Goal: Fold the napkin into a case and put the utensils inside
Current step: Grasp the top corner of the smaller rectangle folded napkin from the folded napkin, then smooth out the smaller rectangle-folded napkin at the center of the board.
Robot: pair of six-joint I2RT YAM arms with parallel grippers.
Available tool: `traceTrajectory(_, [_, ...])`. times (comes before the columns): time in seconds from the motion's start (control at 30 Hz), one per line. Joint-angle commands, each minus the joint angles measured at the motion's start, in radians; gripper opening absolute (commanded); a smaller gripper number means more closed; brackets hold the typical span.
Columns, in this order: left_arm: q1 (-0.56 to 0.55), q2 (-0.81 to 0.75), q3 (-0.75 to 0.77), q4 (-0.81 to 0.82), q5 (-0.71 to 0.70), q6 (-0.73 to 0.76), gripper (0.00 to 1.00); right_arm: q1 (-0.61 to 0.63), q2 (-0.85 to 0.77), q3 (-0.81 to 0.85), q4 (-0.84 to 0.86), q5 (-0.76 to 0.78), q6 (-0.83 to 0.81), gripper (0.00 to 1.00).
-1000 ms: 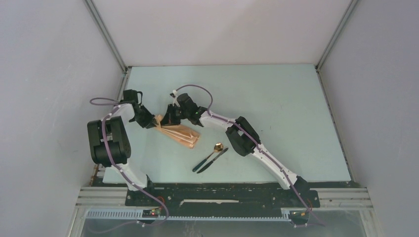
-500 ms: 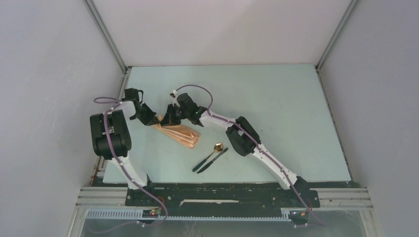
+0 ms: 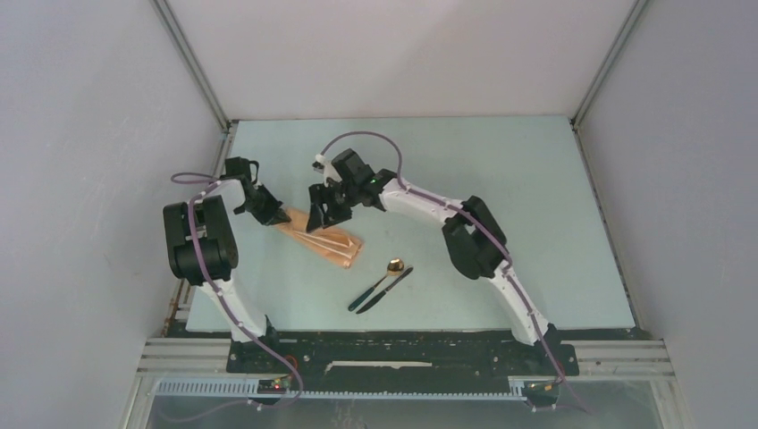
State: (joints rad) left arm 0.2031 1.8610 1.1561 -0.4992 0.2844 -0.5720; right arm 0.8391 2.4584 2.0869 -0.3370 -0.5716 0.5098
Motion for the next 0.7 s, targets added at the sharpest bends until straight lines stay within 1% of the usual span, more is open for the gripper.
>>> traceTrajectory(0.0, [-0.005,0.032,-0.007,-0.028,-0.033,0.043,0.11,0.002,-0.22,-0.092,-0.2,0.036,-0.412,0.68])
traceTrajectory(0.1, [-0.006,0.032,-0.008,-0.026,-0.032,0.042,0.11,0.04,-0.264,-0.127,-0.282,0.204,-0.649,0.67])
traceTrajectory(0.17, [-0.005,0.031,-0.007,-0.025,-0.031,0.044,0.11,0.07,-0.28,-0.132,-0.302,0.309,-0.745,0.66])
traceTrajectory(0.2, [-0.005,0.031,-0.006,-0.025,-0.033,0.045,0.12,0.079,-0.284,-0.131,-0.307,0.324,-0.79,0.65])
traceTrajectory(0.37, [-0.005,0.035,-0.002,-0.025,-0.033,0.046,0.12,0.124,-0.258,-0.116,-0.328,0.438,-0.875,0.59])
traceTrajectory(0.47, [-0.005,0.036,0.0,-0.025,-0.034,0.046,0.12,0.159,-0.245,-0.122,-0.31,0.466,-0.909,0.56])
traceTrajectory(0.67, [-0.006,0.036,-0.001,-0.025,-0.03,0.046,0.14,0.198,-0.173,-0.059,-0.334,0.524,-0.935,0.58])
